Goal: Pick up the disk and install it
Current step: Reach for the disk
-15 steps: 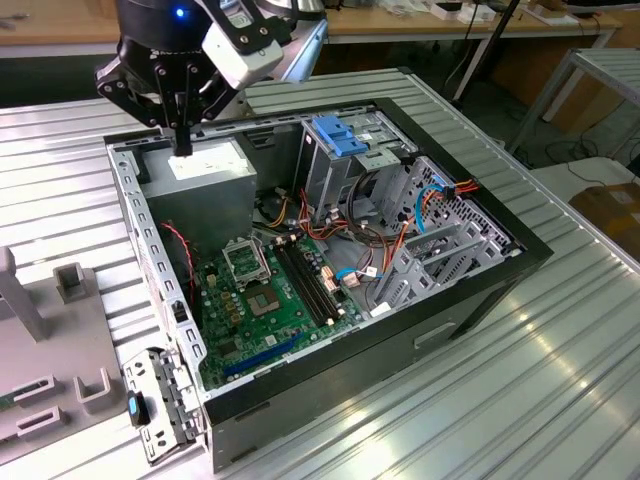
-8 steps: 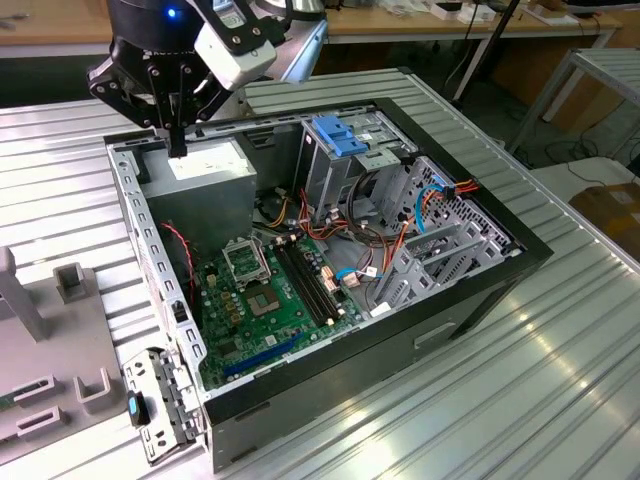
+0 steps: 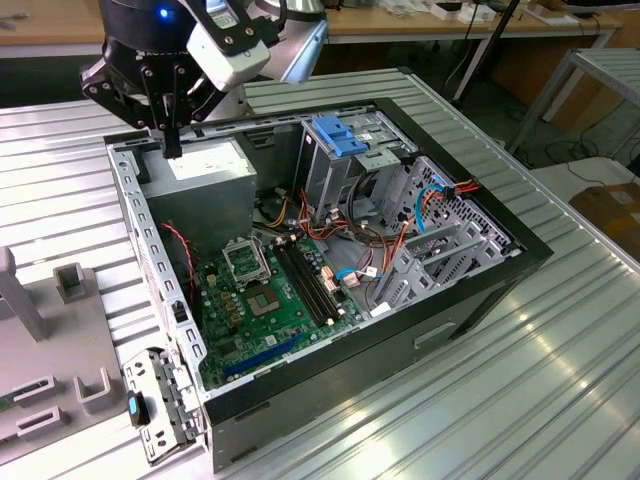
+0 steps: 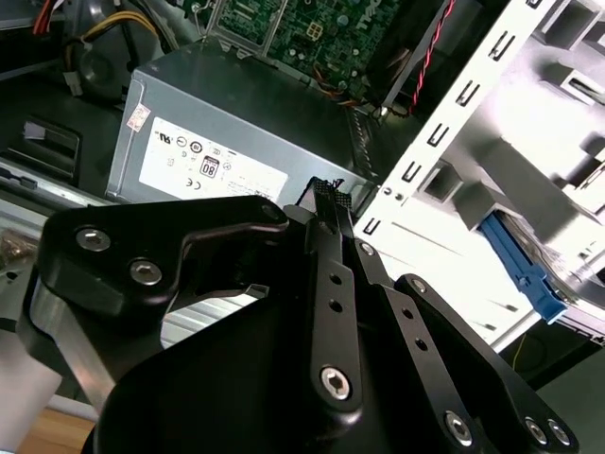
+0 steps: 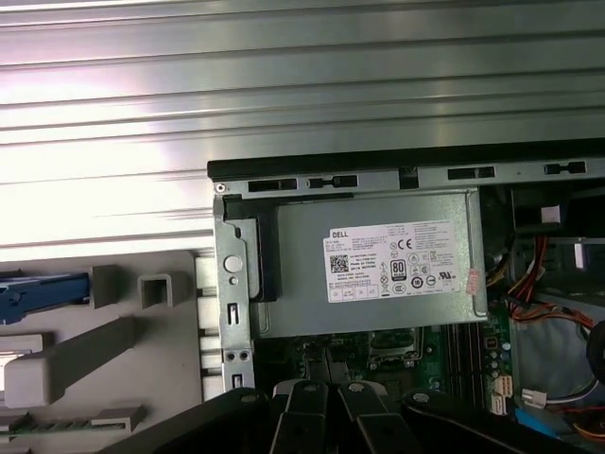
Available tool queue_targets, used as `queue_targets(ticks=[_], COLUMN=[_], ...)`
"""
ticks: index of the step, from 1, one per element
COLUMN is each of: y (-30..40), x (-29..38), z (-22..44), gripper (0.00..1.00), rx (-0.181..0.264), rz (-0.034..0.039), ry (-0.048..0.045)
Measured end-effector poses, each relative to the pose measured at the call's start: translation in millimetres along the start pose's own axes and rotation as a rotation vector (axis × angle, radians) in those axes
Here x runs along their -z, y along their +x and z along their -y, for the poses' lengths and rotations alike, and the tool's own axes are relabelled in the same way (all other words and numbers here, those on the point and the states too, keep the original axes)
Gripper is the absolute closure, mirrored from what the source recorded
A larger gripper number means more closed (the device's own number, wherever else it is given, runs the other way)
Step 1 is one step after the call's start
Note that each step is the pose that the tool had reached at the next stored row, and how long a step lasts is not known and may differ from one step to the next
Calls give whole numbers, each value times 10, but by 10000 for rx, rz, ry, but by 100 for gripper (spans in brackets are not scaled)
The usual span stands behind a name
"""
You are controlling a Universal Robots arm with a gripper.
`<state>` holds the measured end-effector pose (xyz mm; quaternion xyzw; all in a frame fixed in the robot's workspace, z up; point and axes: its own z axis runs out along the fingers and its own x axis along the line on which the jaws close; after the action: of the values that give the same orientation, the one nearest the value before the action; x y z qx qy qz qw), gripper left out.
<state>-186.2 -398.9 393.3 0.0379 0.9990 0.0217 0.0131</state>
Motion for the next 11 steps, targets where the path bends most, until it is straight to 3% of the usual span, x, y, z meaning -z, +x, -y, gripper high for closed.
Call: queue_targets(ticks=[11], y=[111], x=[3], z=[8], gripper=[89], rx=[1], rz=[0], ry=[0])
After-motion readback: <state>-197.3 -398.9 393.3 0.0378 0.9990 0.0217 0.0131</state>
